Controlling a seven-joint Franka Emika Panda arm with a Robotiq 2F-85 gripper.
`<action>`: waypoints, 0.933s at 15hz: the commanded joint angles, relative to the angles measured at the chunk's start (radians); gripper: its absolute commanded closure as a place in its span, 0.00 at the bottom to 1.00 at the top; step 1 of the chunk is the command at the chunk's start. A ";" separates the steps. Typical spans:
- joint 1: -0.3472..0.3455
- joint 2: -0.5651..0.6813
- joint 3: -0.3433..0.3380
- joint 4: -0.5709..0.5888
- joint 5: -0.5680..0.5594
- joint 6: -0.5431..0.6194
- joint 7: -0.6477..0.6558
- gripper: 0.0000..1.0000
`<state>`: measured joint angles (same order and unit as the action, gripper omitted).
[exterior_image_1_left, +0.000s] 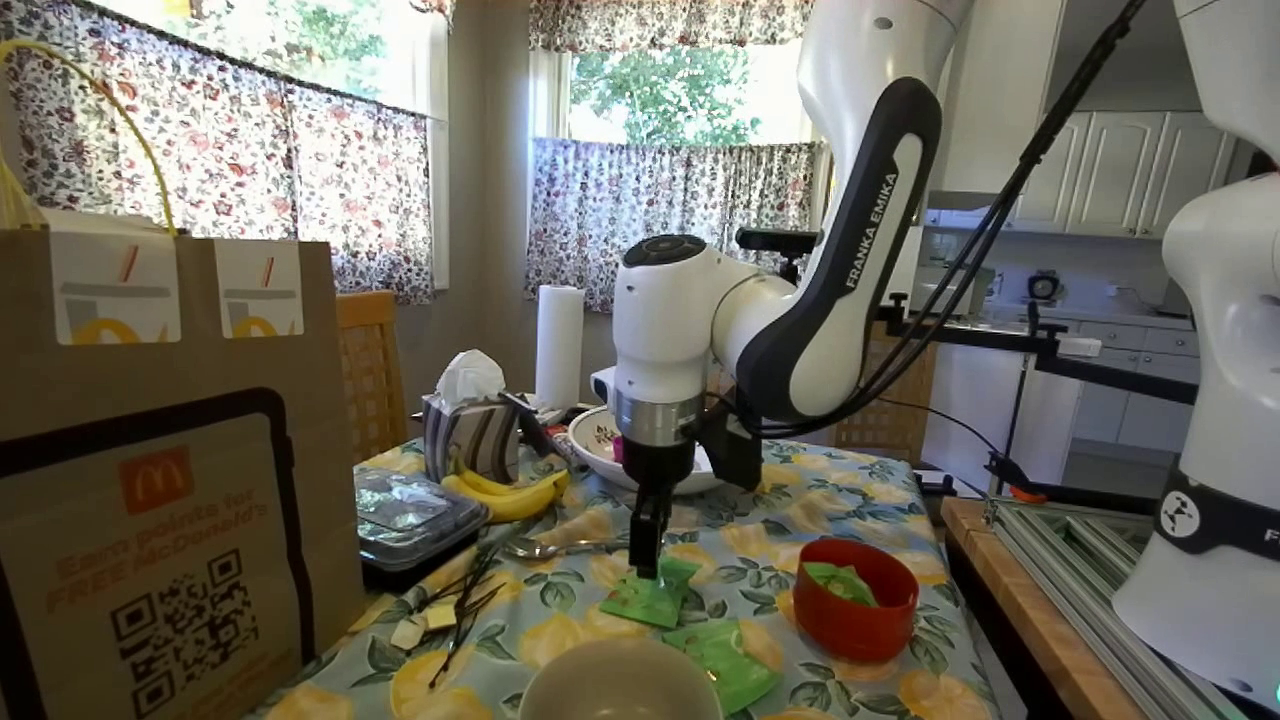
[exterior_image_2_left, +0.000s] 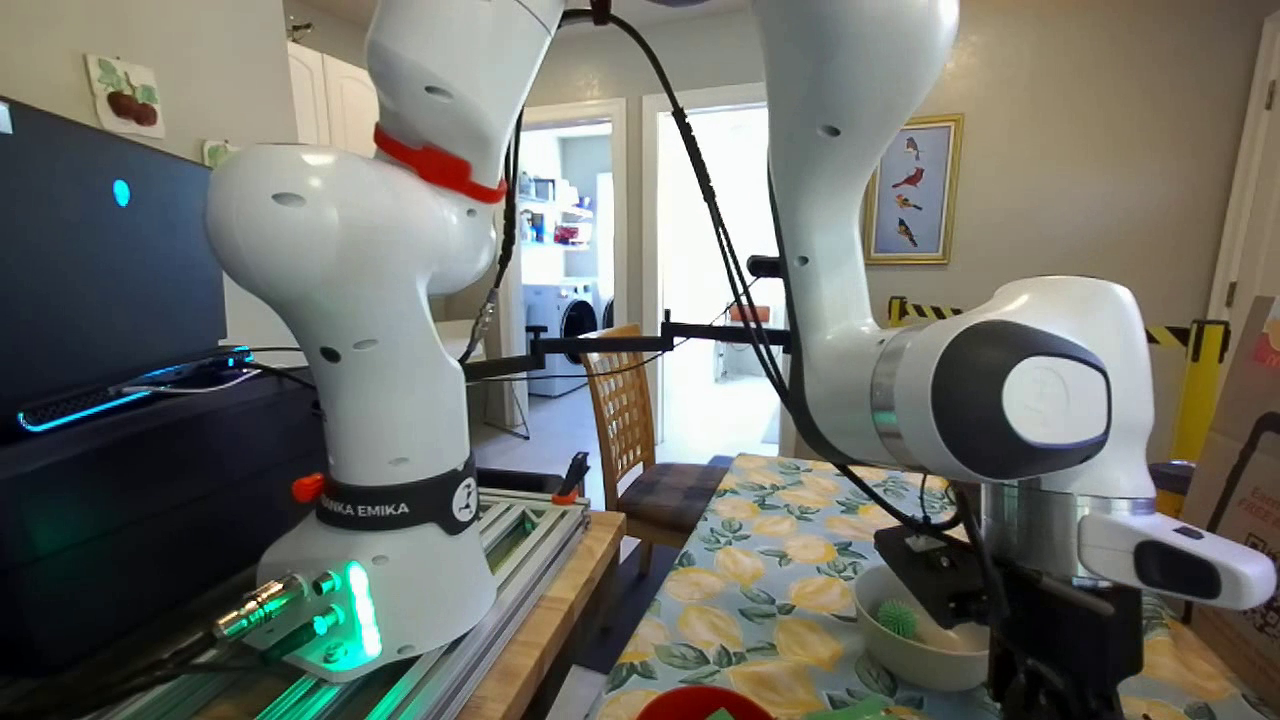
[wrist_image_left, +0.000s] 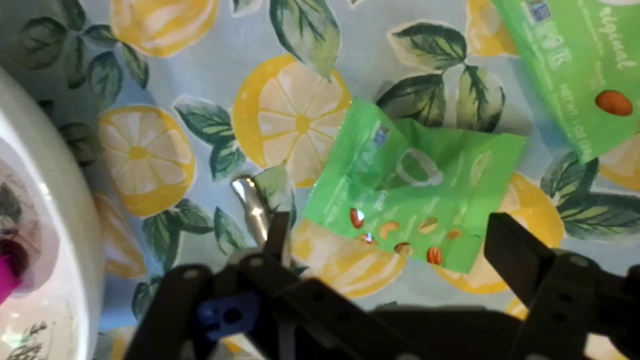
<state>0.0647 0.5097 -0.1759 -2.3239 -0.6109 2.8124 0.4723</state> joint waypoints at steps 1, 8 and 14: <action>-0.028 0.057 0.020 0.028 0.143 0.060 -0.155 0.00; -0.038 0.104 0.035 0.057 0.295 0.084 -0.326 0.51; -0.039 0.121 0.043 0.086 0.340 0.048 -0.397 0.95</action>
<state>0.0492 0.6052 -0.1604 -2.2763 -0.3192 2.8895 0.1646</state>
